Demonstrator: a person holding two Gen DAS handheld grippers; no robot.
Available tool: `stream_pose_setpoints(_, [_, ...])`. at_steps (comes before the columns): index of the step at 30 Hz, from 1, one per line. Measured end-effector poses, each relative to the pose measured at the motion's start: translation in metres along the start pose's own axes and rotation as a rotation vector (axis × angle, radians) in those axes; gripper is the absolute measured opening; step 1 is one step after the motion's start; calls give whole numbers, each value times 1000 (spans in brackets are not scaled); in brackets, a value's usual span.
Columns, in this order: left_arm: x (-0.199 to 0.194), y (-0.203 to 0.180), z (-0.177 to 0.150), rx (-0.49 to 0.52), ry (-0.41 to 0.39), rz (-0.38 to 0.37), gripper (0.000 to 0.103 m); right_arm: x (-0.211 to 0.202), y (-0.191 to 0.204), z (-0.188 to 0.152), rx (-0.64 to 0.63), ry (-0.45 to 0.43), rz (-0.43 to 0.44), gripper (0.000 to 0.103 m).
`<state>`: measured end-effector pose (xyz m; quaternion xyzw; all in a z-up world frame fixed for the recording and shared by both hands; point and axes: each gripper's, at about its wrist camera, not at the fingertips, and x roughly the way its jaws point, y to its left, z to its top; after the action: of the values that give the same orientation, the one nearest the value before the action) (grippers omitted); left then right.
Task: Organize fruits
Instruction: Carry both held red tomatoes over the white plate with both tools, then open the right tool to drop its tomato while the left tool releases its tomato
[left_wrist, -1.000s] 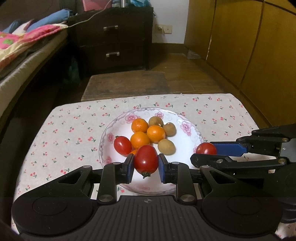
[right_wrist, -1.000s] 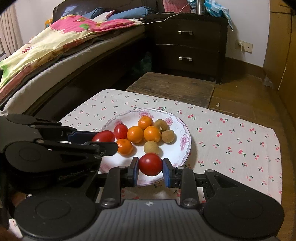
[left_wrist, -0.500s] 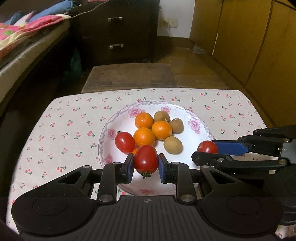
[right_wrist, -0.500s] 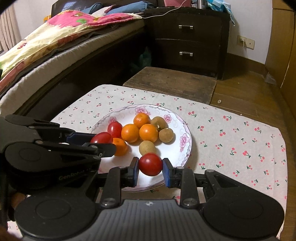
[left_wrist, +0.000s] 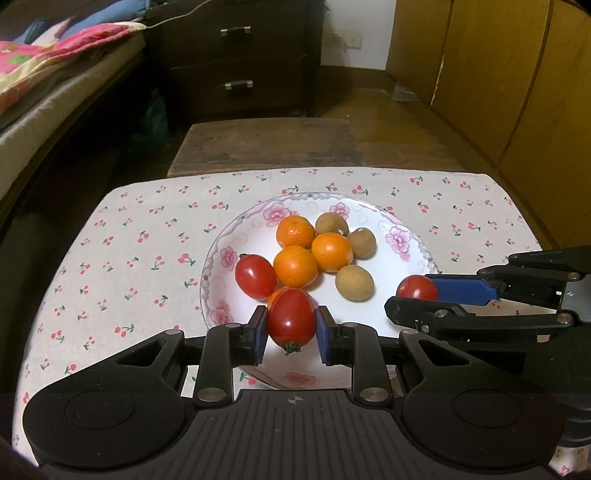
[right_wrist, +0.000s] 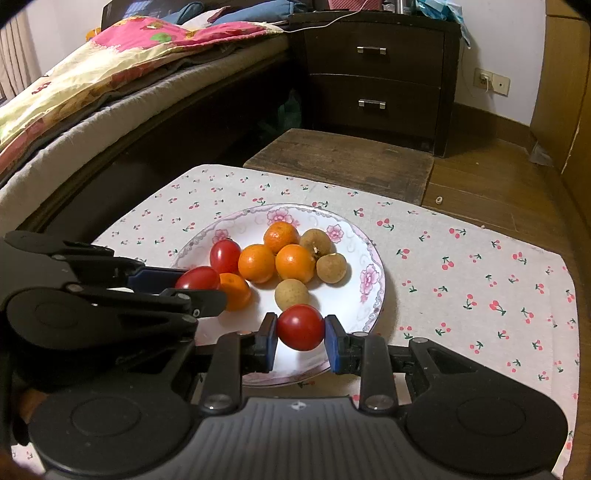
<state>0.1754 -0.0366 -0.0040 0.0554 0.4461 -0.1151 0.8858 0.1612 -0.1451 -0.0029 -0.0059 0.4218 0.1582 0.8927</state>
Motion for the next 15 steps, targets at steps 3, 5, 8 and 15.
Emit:
stream_pose_setpoints(3, [0,0,0,-1,1,2,34,1,0,-1,-1,-1,0,30])
stream_pose_setpoints(5, [-1,1,0,-3,-3,2,34,0,0,0,2,-5,0,30])
stream_pose_setpoints(8, [-2,0,0,-1,-8,7,34,0,-1,0,7,-10,1,30])
stream_pose_setpoints(15, [-2,0,0,4,-8,13,34,1,-1,-1,12,-6,-2,31])
